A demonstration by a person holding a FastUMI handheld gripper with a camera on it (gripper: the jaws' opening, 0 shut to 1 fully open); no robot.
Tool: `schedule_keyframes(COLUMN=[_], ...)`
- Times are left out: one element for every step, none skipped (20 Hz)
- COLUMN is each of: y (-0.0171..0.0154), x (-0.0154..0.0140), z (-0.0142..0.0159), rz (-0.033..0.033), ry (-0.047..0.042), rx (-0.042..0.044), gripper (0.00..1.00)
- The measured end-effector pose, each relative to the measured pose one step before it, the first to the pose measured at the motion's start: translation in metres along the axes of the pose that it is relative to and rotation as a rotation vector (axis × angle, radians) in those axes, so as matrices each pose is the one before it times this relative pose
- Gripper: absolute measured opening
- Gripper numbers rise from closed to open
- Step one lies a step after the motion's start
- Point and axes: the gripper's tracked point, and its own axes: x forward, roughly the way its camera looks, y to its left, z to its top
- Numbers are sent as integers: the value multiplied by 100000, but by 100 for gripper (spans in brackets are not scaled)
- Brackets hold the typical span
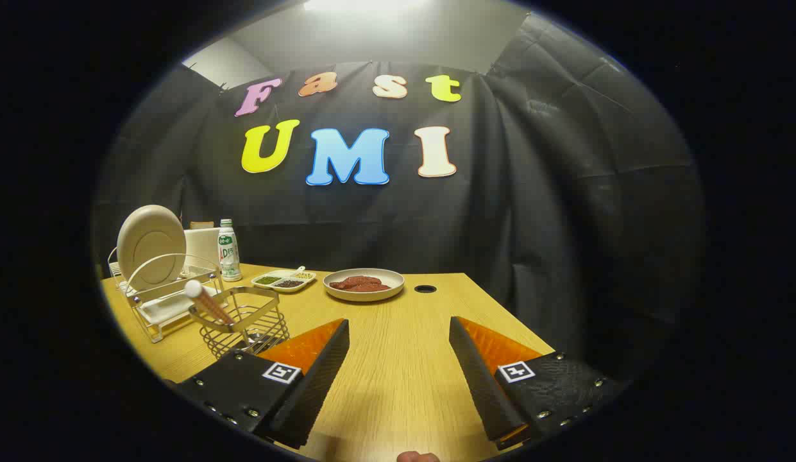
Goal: Take the plate from the dish rack, then take the spoon from the basket and place it into the plate.
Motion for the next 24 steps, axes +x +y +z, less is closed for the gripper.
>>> schedule_keyframes(y=[108,156,74,33,82,-114,-360,-303,-136,-15,217,-46,55,287,391,473,599,703,575,786,1137,1058,983,1183], x=[512,532,394,164,-158,-324,-571,-815,-828,-806,-790,-617,-629,-703,-474,-445,-363,-249,-122,-191,-95,-62,-21,-91], z=[830,857,949,799,961,895,1271,1412,1642,1225,1177,1031,1220,1264,1234,1196,1199,1336,691,688,825,841,550,631], rz=[333,481,-127,128,-76,-717,-1444,-1638,-1575,-1113,-757,-1621,-877,-1073,-605,-776,-681,-704,-954,-453,519,618,642,1053], ry=[-1255,-1535,-1043,-707,-317,-262,-310,-341,-559,-200,-102,29,-435,-863,-684,-206,-739,-1340,-546,-198,-804,-994,-554,-211], rx=[-1332,-947,-839,355,135,-785,-674,203,931,1296,896,-308,-437,-633,-225,915,1860,1552,121,-263,-27,-487,-1142,-656], gripper=[96,96,96,96,96,96,96,96,96,96,96,96,96,96,96,96,96,96,96,96,96,96,96,96])
